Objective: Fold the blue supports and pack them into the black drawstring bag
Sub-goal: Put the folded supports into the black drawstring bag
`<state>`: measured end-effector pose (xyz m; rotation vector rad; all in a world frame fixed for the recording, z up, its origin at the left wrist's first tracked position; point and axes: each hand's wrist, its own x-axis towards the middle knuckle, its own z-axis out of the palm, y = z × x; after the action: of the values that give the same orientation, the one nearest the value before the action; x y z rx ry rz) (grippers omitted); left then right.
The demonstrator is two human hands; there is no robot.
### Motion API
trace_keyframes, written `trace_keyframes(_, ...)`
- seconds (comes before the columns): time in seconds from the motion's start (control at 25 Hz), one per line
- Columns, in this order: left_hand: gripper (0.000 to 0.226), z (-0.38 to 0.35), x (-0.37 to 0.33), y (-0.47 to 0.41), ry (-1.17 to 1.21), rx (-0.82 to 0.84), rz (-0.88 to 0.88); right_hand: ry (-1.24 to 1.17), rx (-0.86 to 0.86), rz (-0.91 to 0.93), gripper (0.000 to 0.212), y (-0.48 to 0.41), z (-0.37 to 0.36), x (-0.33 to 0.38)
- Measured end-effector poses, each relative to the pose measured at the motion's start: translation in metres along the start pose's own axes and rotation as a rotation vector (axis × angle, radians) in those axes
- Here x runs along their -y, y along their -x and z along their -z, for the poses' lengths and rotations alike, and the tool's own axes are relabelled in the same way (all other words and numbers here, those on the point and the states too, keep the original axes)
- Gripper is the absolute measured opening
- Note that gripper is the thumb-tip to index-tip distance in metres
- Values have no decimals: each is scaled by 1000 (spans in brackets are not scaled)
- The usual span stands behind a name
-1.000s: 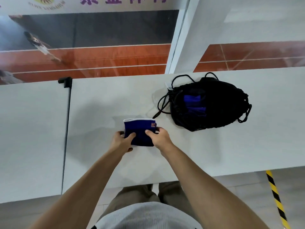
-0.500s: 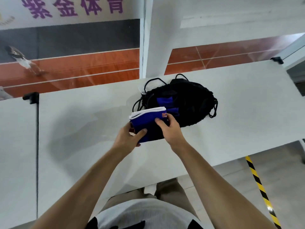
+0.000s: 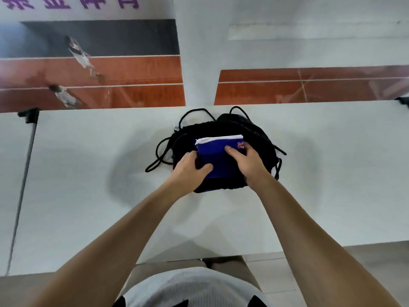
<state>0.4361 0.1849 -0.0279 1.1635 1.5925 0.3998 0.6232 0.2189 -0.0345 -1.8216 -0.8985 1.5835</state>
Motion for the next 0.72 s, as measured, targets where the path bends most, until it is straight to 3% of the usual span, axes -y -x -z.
trace_keyframes(0.12,54,-16,-3,-17,-198,-53,-85,-53,-42,48,26,-24,12,-7)
trace_keyframes(0.32,51,-35,7,-39,-672,-21,-130,-102,-58,-136,27,-55,24,-19)
trace_keyframes(0.44,43,-43,7,-40,-775,-96,-78,153,-7,-189,50,-66,28,-13)
trace_keyframes(0.72,40,-40,14,-43,-805,-198,-17,732,-87,-55,56,-75,35,-7)
